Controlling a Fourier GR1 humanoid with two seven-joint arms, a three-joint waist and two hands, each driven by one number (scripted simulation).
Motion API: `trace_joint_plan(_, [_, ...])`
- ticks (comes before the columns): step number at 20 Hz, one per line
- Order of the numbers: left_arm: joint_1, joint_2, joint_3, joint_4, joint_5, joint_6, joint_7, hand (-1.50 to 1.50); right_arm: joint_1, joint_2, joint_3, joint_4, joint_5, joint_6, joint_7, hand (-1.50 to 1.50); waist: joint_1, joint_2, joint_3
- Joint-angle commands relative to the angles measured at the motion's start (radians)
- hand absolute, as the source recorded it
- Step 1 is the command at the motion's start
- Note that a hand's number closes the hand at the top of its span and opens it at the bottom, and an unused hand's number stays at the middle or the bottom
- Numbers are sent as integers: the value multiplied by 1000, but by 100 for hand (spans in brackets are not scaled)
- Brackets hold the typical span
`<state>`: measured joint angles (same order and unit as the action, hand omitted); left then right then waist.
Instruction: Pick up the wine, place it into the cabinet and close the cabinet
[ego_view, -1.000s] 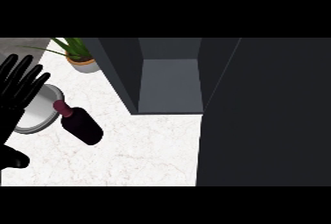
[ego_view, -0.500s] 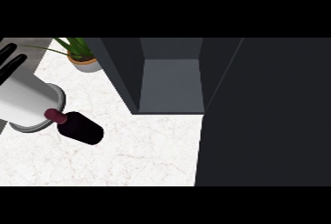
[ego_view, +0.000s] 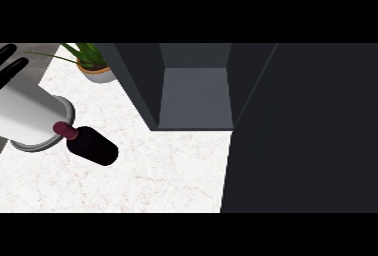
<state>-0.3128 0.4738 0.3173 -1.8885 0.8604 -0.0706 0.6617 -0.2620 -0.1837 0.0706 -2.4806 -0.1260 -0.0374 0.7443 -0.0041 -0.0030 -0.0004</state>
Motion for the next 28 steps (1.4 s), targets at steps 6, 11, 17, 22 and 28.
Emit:
trace_joint_plan(6, [-87,13,-20,108,-61,15,-3,-150,-83,-15,-40,-149,-74,-45,182,-150,-6,1,0])
trace_joint_plan(11, [-22,-70,-78,142,-169,8,-106,-150,-184,-32,-94,-144,-89,-76,262,-150,-7,-1,-1])
trace_joint_plan(17, [-14,-61,-57,225,-201,-44,-160,-150,-252,-52,-83,-146,-67,-90,319,-150,-6,0,0])
trace_joint_plan(22, [4,-40,-38,300,-217,-111,-198,-150,-203,-37,-85,-147,-71,-71,271,-150,-4,1,0])
trace_joint_plan(28, [18,-60,-52,424,-271,-177,-282,-150,-240,-44,-102,-88,-76,-59,251,-150,-2,3,0])
